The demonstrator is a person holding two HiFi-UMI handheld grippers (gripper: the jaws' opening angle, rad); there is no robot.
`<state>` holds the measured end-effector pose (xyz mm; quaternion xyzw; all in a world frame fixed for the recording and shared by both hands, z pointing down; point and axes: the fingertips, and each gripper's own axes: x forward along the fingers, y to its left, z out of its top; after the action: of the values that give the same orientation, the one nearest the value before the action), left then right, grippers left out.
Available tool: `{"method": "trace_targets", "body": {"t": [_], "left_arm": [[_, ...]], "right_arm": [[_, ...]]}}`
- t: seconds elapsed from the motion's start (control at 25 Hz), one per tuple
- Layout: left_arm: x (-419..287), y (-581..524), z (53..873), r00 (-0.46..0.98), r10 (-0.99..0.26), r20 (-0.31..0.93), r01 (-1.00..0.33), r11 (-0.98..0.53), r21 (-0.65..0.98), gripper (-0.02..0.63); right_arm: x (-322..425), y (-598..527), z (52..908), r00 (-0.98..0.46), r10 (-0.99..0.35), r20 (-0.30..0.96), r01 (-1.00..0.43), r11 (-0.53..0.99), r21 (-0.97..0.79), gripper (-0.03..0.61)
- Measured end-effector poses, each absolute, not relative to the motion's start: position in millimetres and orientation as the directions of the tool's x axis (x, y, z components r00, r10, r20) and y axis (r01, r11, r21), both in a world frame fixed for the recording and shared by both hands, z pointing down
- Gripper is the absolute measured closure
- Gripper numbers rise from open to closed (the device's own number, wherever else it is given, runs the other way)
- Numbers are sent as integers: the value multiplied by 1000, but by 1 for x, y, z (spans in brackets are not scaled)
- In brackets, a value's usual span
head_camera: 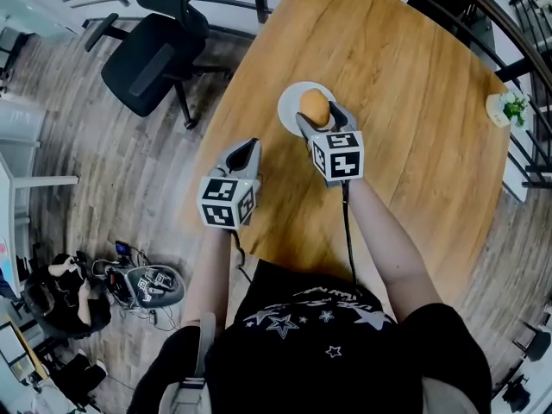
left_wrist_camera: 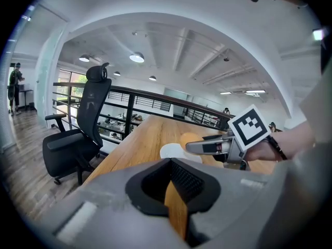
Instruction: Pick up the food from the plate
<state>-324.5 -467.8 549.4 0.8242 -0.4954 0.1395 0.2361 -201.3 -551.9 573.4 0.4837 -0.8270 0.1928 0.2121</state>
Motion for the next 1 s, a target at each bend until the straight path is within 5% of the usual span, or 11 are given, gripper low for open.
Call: {"method": "trace_targets", "body": {"t": [1.0], "left_arm": [[-269,-389,466,483,-797,364,-875,-450,177,612]], "right_arm": [[-134,-475,428,-485,-810,329,-874,456,-167,249]]}}
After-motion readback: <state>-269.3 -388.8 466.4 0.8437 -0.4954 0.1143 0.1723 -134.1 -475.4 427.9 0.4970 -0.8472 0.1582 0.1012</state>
